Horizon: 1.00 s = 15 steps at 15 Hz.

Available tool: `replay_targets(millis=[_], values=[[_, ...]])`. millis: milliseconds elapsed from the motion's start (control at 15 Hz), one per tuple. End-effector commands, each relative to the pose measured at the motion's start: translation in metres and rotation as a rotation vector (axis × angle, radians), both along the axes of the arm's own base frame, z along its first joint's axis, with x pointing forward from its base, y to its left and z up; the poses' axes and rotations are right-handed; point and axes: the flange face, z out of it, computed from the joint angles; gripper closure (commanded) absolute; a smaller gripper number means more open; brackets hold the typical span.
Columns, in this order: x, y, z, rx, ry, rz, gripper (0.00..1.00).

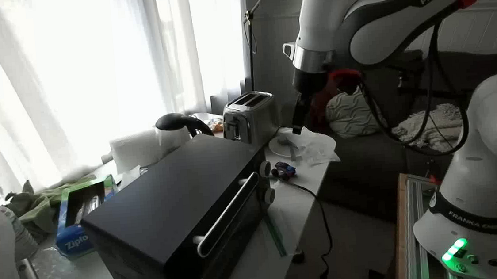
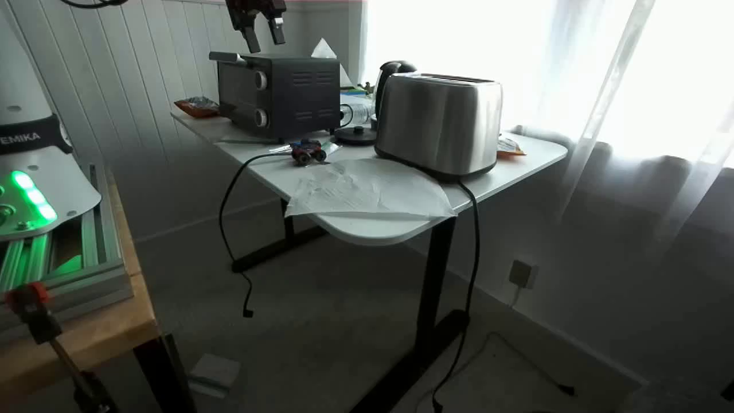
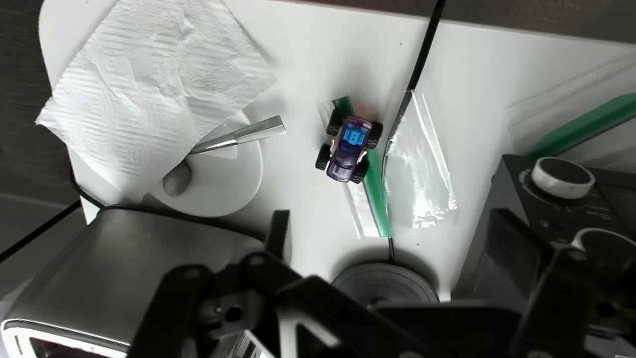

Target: Pick up the toy monster truck and place it upside down on the black oven

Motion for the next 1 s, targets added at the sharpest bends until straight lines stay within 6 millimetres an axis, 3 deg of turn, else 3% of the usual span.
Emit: replay_targets(millis=[0, 533, 600, 733, 933], values=[[0.000, 0.000, 0.001, 0.000, 0.001, 0.000, 0.00], [0.005, -0.005, 0.000, 0.014, 0.014, 0.002, 0.00], [0.025, -0.023, -0.023, 0.084, 0.098, 0.042, 0.00], [0.036, -0.045, -0.051, 0.120, 0.145, 0.067, 0.00], [0.058, -0.058, -0.090, 0.171, 0.256, 0.156, 0.00]])
